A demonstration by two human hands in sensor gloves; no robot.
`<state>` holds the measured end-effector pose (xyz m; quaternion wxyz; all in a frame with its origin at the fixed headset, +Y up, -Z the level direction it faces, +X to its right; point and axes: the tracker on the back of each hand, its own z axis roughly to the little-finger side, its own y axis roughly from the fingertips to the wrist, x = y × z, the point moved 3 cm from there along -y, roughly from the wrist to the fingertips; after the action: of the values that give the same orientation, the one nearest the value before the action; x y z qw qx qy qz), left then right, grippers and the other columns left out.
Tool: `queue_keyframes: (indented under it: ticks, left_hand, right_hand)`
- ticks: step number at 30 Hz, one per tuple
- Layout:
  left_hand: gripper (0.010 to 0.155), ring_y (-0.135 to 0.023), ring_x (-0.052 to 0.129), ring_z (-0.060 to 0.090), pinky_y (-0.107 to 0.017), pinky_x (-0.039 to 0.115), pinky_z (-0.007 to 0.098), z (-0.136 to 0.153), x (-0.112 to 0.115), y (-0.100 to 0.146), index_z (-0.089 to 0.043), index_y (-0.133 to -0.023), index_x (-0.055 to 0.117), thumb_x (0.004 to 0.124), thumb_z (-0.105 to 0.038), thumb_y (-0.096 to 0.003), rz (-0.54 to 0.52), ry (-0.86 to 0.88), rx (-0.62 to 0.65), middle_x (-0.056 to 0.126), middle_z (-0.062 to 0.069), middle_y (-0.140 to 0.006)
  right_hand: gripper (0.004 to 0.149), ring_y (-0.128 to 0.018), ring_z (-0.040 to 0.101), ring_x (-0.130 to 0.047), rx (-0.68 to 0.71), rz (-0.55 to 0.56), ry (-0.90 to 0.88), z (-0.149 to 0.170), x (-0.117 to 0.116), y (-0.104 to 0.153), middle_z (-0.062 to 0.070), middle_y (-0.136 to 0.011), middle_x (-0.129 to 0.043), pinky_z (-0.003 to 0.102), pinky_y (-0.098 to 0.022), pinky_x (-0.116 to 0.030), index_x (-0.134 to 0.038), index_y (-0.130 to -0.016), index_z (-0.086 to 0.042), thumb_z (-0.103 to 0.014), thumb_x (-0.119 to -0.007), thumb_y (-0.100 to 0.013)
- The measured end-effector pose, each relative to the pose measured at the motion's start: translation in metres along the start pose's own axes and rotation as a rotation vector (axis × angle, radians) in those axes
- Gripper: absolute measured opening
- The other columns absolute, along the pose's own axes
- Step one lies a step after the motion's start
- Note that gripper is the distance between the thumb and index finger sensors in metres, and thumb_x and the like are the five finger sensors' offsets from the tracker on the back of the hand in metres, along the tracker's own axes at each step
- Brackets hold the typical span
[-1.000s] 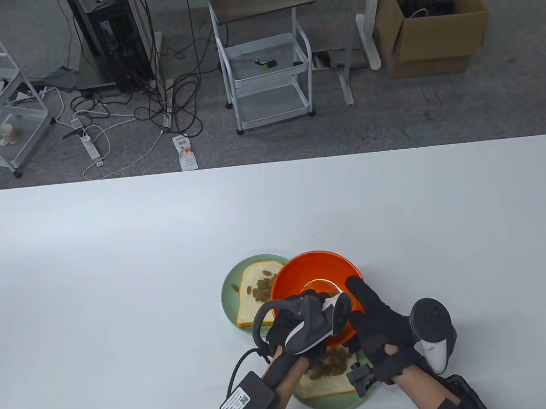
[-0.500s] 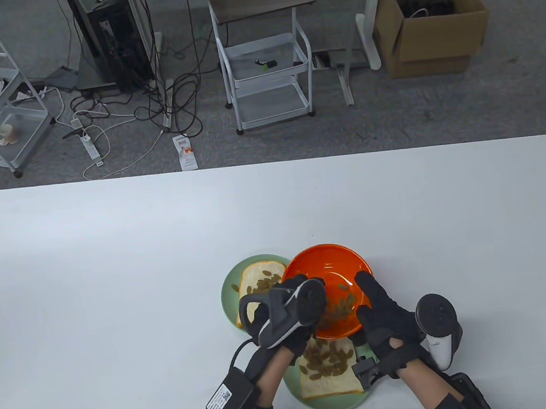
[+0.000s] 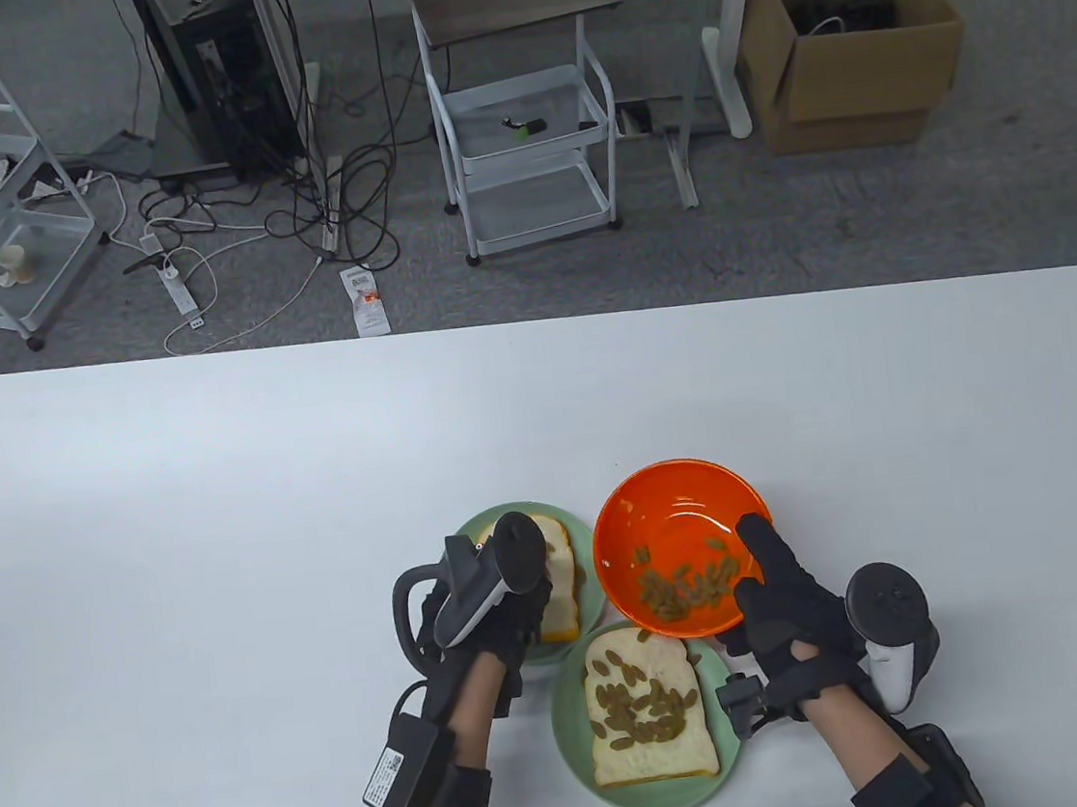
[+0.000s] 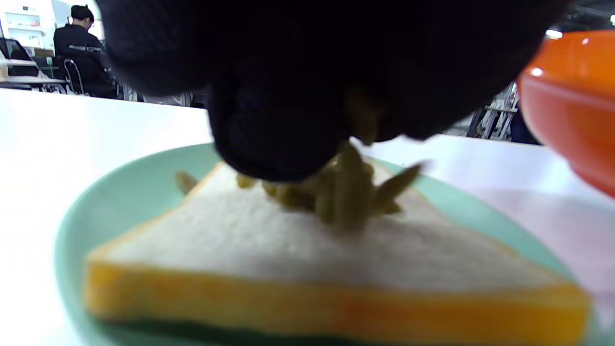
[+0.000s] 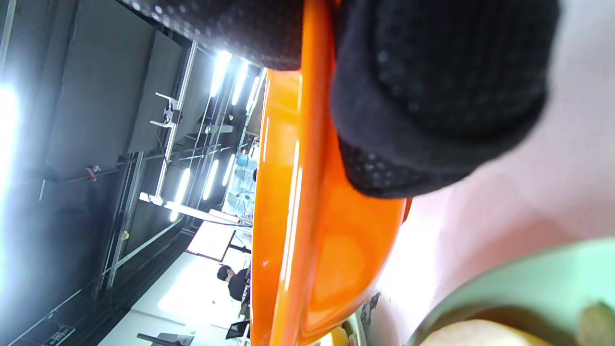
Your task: Sprinkle raisins onto toast
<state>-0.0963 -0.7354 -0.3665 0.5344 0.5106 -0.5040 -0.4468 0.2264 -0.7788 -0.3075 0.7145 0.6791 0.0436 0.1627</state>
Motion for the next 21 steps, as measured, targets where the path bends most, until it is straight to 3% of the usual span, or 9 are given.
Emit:
queue_keyframes:
  ticks: [4, 7, 10, 12, 16, 21]
  left_hand:
    - [0.041, -0.038, 0.113, 0.013, -0.033, 0.096, 0.030, -0.002, -0.005, 0.003, -0.041, -0.080, 0.096, 0.085, -0.057, -0.0430, -0.037, -0.040, -0.008, 0.107, -0.010, -0.074]
    - [0.040, -0.039, 0.113, 0.011, -0.032, 0.095, 0.029, -0.006, -0.014, 0.007, -0.042, -0.082, 0.093, 0.090, -0.048, -0.0429, -0.087, -0.060, 0.001, 0.107, -0.013, -0.073]
    - [0.048, -0.056, 0.111, 0.012, -0.043, 0.094, 0.032, -0.018, -0.025, 0.014, -0.044, -0.088, 0.088, 0.097, -0.042, -0.0407, -0.122, -0.095, 0.018, 0.102, -0.013, -0.083]
    - [0.056, -0.073, 0.105, 0.017, -0.054, 0.090, 0.038, -0.032, -0.034, 0.024, -0.043, -0.094, 0.082, 0.094, -0.051, -0.0407, -0.160, -0.087, 0.048, 0.091, -0.009, -0.098]
    - [0.066, -0.077, 0.102, 0.020, -0.058, 0.089, 0.039, -0.077, -0.038, 0.044, -0.042, -0.101, 0.077, 0.084, -0.068, -0.0399, -0.185, -0.071, 0.189, 0.085, -0.004, -0.105]
    - [0.084, -0.067, 0.108, 0.018, -0.051, 0.093, 0.034, -0.122, -0.014, 0.057, -0.036, -0.108, 0.069, 0.074, -0.080, -0.0372, -0.011, -0.261, 0.249, 0.082, 0.003, -0.107]
  right_hand:
    - [0.061, -0.023, 0.039, -0.105, 0.000, -0.008, -0.006, -0.001, 0.000, 0.000, 0.042, -0.096, -0.064, 0.032, -0.010, -0.097, -0.063, -0.105, -0.014, -0.013, -0.080, -0.046]
    - [0.061, -0.022, 0.039, -0.105, 0.001, -0.018, -0.005, -0.001, -0.002, 0.001, 0.042, -0.096, -0.064, 0.032, -0.010, -0.097, -0.063, -0.105, -0.014, -0.013, -0.080, -0.046]
    - [0.062, -0.023, 0.039, -0.105, 0.006, -0.026, -0.002, -0.002, -0.005, 0.002, 0.042, -0.096, -0.063, 0.032, -0.011, -0.097, -0.063, -0.105, -0.014, -0.013, -0.080, -0.046]
    - [0.062, -0.023, 0.039, -0.105, 0.009, -0.029, -0.001, -0.003, -0.006, 0.003, 0.042, -0.096, -0.063, 0.031, -0.011, -0.097, -0.063, -0.105, -0.014, -0.014, -0.080, -0.046]
    - [0.062, -0.024, 0.039, -0.105, 0.022, -0.048, -0.002, -0.005, -0.012, 0.007, 0.042, -0.096, -0.062, 0.031, -0.011, -0.097, -0.062, -0.106, -0.014, -0.014, -0.080, -0.046]
    - [0.062, -0.024, 0.038, -0.105, 0.051, -0.095, -0.029, -0.014, -0.027, 0.020, 0.042, -0.096, -0.062, 0.031, -0.011, -0.097, -0.061, -0.106, -0.013, -0.013, -0.079, -0.046]
